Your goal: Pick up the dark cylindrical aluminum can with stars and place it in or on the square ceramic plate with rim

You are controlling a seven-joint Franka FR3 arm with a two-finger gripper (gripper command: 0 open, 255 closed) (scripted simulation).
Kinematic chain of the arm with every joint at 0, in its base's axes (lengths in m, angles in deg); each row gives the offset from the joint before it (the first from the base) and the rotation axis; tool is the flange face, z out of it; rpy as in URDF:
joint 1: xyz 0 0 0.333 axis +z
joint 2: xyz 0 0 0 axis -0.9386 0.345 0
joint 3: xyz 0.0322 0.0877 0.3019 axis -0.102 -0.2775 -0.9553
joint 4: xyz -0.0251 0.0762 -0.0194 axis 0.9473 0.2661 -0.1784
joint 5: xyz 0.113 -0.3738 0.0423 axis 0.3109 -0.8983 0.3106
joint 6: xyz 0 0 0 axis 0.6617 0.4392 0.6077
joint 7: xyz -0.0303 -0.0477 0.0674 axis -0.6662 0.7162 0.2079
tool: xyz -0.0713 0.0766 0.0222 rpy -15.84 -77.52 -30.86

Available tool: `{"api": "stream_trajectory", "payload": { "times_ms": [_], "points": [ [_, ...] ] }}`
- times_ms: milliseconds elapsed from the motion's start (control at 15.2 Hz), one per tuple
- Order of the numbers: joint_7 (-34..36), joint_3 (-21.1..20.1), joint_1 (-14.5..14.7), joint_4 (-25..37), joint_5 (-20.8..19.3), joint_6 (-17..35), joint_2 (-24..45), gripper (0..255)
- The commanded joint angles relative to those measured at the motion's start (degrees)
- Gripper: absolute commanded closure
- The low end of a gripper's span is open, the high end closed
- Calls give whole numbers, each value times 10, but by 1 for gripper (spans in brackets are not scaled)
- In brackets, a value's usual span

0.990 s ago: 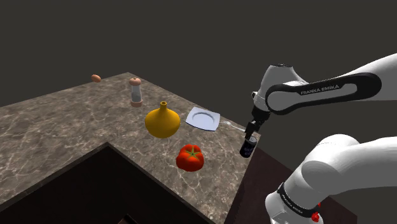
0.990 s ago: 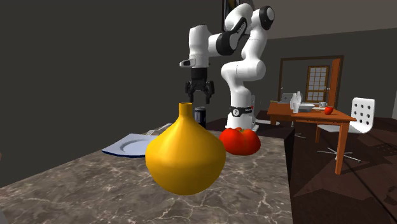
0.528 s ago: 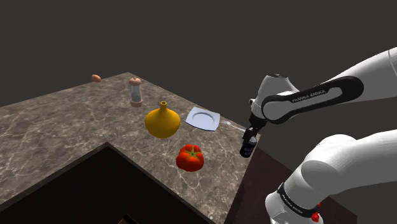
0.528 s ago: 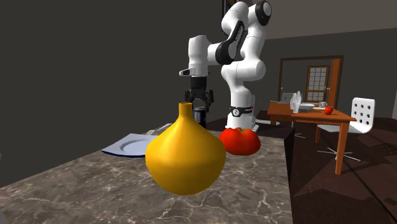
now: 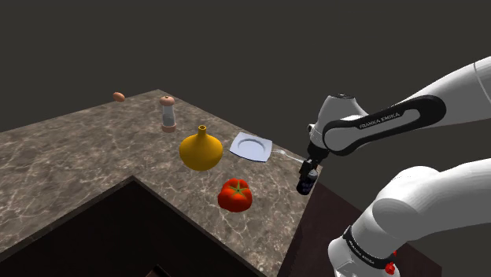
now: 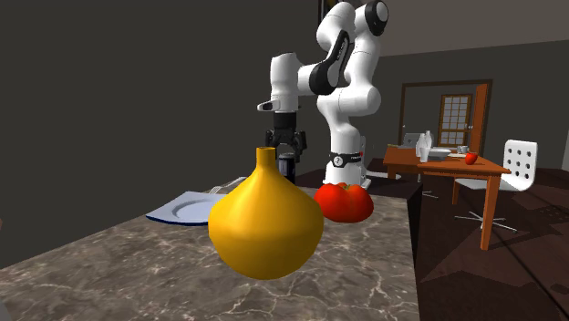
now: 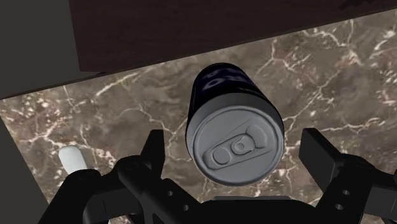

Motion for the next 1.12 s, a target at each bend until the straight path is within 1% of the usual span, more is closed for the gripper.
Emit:
{"api": "stream_trajectory", "payload": {
  "times_ms": [0,594,1056],
  "points": [
    [0,0,0,0,0,0,0,255],
    [0,0,0,0,0,0,0,255],
    [-2,-9,2,24,10,-90,-67,255]
  ]
}}
